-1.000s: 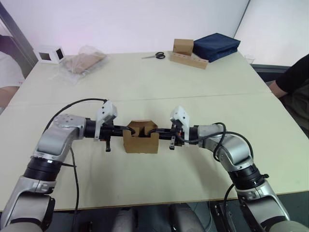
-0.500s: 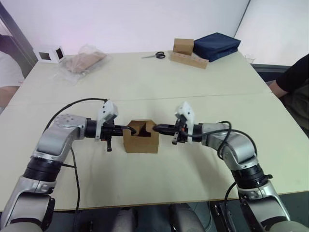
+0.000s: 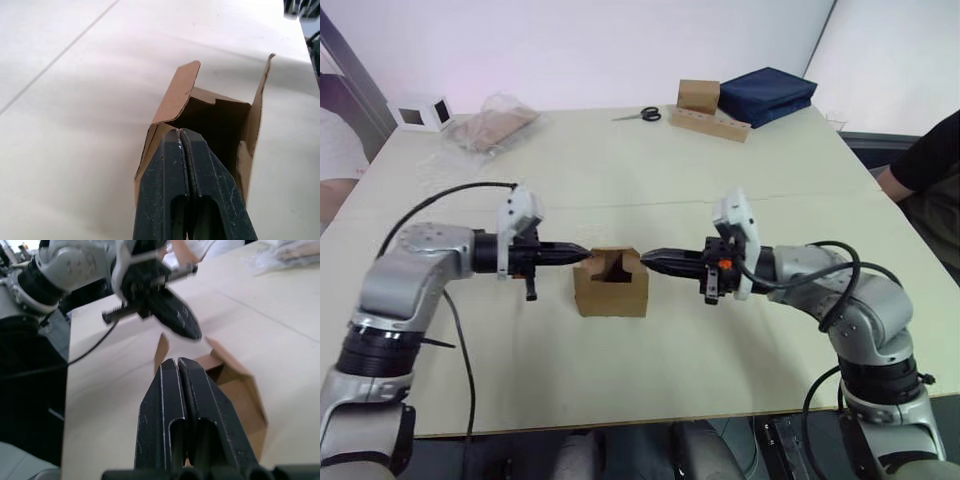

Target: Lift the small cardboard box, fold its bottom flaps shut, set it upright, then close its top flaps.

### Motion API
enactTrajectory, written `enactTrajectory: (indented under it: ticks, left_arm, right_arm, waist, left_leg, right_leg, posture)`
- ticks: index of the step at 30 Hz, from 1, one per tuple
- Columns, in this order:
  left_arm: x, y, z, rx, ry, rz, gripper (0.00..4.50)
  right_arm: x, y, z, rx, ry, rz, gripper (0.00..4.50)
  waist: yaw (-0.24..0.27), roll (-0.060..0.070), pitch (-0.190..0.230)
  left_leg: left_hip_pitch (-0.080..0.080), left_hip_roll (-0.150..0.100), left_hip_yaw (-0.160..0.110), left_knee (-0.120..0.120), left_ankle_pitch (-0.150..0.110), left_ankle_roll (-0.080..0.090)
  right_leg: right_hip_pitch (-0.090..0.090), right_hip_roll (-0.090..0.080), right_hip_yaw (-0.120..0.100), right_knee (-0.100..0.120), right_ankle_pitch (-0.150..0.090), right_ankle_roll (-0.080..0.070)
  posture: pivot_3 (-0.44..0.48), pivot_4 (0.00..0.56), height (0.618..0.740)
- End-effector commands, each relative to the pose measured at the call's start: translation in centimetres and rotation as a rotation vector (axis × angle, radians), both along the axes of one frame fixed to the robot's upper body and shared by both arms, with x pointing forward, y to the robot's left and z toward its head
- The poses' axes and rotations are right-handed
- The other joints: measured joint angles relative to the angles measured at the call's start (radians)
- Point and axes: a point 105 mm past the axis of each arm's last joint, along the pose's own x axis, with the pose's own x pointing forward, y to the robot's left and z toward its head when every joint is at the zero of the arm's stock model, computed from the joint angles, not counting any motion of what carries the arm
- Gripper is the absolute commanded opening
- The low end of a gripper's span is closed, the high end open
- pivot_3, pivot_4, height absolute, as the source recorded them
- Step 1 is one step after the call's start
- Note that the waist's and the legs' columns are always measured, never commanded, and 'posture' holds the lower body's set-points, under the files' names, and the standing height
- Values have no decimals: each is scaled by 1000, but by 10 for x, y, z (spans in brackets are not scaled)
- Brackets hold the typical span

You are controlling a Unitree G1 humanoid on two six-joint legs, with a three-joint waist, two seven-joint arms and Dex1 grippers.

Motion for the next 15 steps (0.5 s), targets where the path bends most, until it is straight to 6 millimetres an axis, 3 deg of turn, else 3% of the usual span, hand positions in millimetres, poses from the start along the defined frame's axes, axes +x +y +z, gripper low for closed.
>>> enactTrajectory:
  ticks: [1,7,15]
  left_arm:
    - [-7,7,10,-5,-33,25,0]
    - [-13,7,9,-13,-19,38,0]
    - [-13,7,2,-5,-7,54,0]
  right_arm:
    - [-8,7,-4,-22,-24,36,43]
    - [-2,10,-26,-62,2,28,43]
    - [12,14,-30,-48,15,14,43]
  waist:
    - [0,0,0]
    - [3,0,0]
    - [3,0,0]
  left_leg:
    - [0,0,0,0,0,0]
    - [0,0,0,0,0,0]
    - [0,0,0,0,0,0]
  right_leg:
    - [0,0,0,0,0,0]
    - [0,0,0,0,0,0]
    - [0,0,0,0,0,0]
  posture:
    - [0,150,740]
    - [0,150,740]
    - [0,150,740]
